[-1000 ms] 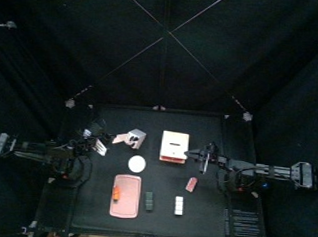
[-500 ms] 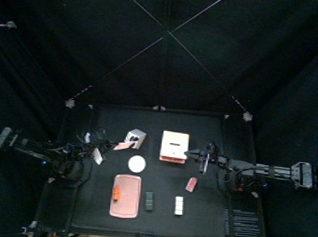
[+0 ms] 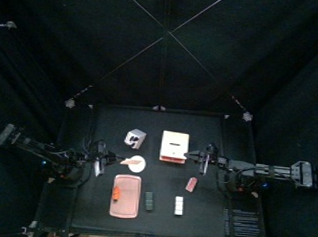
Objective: Grab cleaver with both hands
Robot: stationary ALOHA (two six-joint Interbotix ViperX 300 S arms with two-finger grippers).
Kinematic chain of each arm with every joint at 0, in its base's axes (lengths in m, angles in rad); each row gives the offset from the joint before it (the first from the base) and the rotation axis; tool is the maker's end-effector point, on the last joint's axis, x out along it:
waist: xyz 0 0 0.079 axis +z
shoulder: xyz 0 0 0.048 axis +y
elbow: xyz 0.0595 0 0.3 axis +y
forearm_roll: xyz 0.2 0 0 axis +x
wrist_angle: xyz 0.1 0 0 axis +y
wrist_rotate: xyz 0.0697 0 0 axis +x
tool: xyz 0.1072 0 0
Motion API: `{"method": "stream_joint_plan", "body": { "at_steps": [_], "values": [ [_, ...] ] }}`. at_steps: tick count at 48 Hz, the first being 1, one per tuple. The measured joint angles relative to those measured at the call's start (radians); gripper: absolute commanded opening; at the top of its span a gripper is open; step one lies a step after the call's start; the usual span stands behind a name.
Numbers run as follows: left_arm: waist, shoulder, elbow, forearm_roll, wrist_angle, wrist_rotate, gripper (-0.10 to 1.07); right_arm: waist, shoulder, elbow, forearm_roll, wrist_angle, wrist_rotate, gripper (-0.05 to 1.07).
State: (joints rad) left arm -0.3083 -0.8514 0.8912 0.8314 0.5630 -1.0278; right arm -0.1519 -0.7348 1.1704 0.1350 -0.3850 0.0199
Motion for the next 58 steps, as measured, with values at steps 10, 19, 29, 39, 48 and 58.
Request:
{"method": "stream_joint_plan", "body": {
  "at_steps": [10, 19, 29, 39, 48, 58],
  "values": [
    [-0.002, 0.0, 0.117, 0.031, -0.181, -0.005, 0.43, 0.048, -0.003, 0.0, 0.003, 0.0, 0.0, 0.03],
    [-0.002, 0.003, 0.184, 0.041, -0.307, -0.002, 0.43, 0.101, 0.026, -0.005, 0.014, 0.0, 0.002, 0.03],
    [-0.005, 0.025, 0.166, 0.041, -0.259, -0.006, 0.43, 0.156, 0.095, -0.048, 0.031, 0.0, 0.002, 0.03],
    [-0.127, 0.11, 0.026, 0.077, 0.011, 0.008, 0.43, 0.173, 0.166, -0.103, 0.055, 0.0, 0.002, 0.03],
    [-0.357, 0.19, -0.041, 0.213, 0.15, -0.054, 0.43, 0.198, 0.225, -0.133, 0.058, 0.0, 0.002, 0.03],
    [-0.471, 0.27, -0.028, 0.383, 0.275, -0.311, 0.43, 0.245, 0.301, -0.202, 0.051, 0.0, 0.002, 0.03]
  ]
}}
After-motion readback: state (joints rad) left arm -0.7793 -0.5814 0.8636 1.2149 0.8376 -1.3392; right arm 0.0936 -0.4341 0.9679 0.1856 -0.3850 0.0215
